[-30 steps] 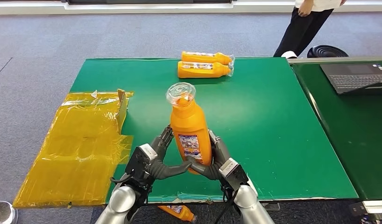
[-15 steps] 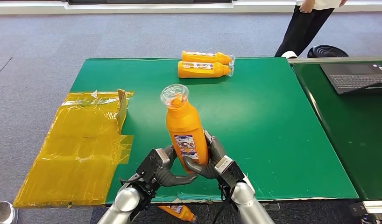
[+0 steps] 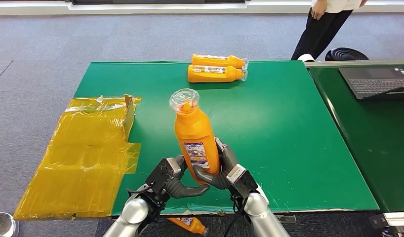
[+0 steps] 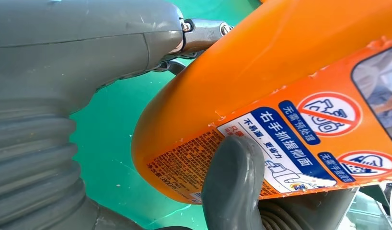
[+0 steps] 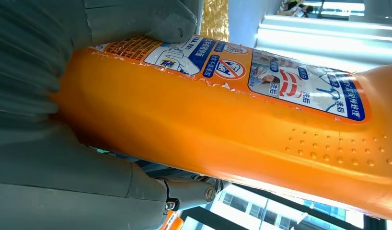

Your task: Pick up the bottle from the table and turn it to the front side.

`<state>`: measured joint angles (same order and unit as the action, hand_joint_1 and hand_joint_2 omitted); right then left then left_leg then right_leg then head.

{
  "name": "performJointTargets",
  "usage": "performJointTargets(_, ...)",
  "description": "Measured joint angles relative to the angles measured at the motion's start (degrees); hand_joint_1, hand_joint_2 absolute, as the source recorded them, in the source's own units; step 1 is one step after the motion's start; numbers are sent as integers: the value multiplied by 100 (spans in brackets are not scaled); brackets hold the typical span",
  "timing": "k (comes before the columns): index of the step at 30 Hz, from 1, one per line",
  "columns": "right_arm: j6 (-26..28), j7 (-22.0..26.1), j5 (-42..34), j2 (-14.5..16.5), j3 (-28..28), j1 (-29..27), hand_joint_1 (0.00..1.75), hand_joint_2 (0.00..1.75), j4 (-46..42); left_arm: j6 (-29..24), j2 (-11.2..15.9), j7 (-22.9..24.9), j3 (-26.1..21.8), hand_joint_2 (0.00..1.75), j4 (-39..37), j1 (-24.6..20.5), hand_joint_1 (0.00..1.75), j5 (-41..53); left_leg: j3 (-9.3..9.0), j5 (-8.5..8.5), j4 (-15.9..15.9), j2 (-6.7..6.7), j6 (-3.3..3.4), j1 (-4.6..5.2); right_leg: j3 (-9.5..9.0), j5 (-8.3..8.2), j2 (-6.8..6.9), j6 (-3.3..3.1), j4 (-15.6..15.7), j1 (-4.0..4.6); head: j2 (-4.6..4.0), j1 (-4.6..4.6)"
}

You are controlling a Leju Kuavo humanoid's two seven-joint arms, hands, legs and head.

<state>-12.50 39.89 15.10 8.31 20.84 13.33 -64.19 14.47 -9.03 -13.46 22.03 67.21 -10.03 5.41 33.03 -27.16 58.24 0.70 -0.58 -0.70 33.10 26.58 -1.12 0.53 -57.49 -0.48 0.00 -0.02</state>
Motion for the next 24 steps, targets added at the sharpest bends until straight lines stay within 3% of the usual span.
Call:
performJointTargets(15, -21, 0, 21, 0, 0, 3, 175, 175, 1, -31, 11, 9, 8, 175, -18, -23, 0, 40, 0, 1, 0, 0, 0, 0, 1, 0, 0, 0, 0, 0, 0, 0)
performJointTargets(17, -105, -4, 119, 3, 7, 52, 175, 175, 30, -33, 138, 187, 61, 175, -45, -257, 0, 30, 10, 11, 1, 5, -4, 0, 10, -6, 1, -3, -3, 2, 0, 0)
performJointTargets(21, -143, -29, 233, 97, 59, 392, 175, 175, 234, 337, 680, 686, 169, 175, -231, -1338, 0, -517, 42, 50, -1, 11, -22, 0, 50, -38, 2, -17, -10, 5, -1, 0)
performJointTargets(24, -107, -31, 226, 130, 63, 611, 175, 175, 362, 386, 895, 726, 255, 175, -321, -1689, 0, -592, 37, 61, -2, 8, -28, -1, 49, -43, 0, -21, -14, 6, -1, 0)
